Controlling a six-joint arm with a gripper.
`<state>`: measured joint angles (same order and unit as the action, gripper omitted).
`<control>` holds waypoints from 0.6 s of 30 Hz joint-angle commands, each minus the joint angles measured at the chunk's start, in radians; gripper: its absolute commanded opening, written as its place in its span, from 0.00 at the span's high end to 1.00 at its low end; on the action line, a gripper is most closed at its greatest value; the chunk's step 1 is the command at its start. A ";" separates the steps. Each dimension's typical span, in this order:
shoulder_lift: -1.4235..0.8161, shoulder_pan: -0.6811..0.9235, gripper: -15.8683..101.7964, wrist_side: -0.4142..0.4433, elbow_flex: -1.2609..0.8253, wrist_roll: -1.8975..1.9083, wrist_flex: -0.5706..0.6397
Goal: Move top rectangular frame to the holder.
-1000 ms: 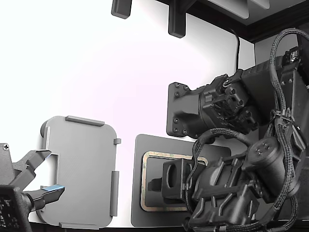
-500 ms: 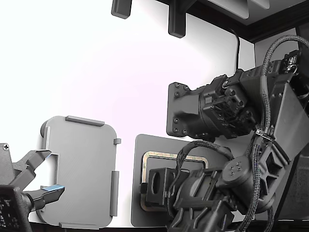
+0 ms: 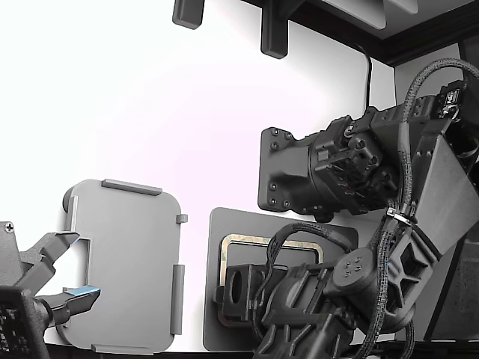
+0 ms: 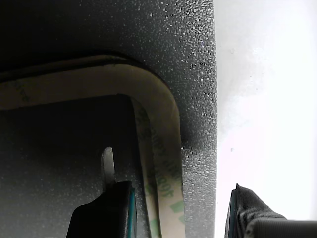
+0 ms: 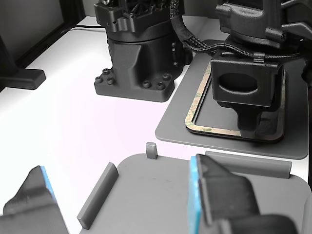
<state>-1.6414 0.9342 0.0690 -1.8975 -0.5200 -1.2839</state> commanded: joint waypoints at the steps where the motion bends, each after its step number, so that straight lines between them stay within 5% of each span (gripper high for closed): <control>1: -0.029 -0.009 0.25 0.002 0.012 -0.003 0.009; 18: 0.028 -0.031 0.34 0.008 0.052 -0.031 -0.005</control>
<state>-1.5969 0.9204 0.0752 -1.8761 -0.5522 -1.2870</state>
